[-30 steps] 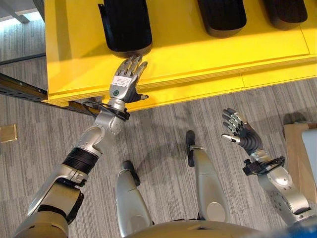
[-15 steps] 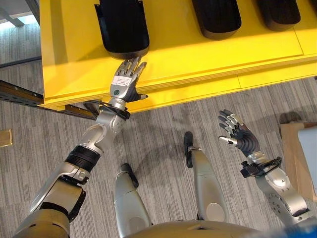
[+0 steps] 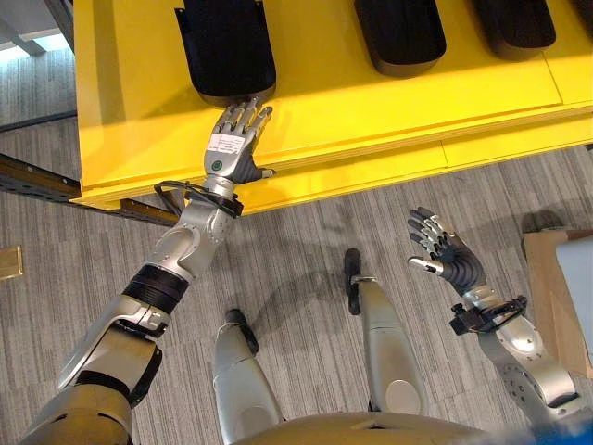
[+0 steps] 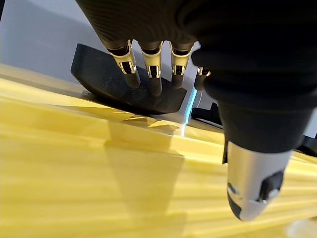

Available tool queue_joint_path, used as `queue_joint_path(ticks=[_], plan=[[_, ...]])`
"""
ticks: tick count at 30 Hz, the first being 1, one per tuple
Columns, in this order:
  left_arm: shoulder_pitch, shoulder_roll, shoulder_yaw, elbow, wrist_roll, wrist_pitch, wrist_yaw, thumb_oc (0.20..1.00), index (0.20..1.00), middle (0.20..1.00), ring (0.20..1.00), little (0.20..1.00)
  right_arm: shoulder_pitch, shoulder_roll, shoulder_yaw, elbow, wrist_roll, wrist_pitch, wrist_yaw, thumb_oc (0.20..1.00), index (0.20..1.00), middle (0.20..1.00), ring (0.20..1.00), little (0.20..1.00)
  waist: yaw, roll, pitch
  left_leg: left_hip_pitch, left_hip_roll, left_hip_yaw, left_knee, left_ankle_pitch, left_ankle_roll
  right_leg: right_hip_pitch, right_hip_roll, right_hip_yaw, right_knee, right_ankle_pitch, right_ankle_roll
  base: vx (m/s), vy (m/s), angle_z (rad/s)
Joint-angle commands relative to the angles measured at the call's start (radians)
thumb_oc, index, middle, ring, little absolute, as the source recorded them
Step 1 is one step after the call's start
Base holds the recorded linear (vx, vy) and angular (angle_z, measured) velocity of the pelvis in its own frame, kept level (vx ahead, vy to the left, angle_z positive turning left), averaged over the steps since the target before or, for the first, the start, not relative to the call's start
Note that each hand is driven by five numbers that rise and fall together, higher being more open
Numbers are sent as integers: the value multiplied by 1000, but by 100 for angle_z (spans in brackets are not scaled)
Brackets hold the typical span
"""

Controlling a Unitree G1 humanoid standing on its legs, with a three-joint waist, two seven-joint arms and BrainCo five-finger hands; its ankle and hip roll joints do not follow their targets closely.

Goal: Move parts from the plastic box to the shelf.

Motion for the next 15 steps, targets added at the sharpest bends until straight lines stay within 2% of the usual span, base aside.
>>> queue_joint_path(ticks=[1, 15], plan=[[-42, 27, -9, 12, 9, 2, 43, 1000, 1000, 1000, 1000, 1000, 28, -48, -37, -71, 15, -51, 4, 1000, 1000, 1000, 1000, 1000, 0, 1, -30, -85, 14, -50, -114, 179, 14, 56, -56, 53, 55, -59, 54, 7, 3, -8], [-55, 38, -14, 33, 1, 5, 41, 1000, 1000, 1000, 1000, 1000, 39, -55, -40, -74, 20, -49, 8, 1000, 1000, 1000, 1000, 1000, -2, -4, -24, -95, 11, -48, -100, 174, 15, 52, -56, 56, 59, -59, 54, 7, 2, 0]])
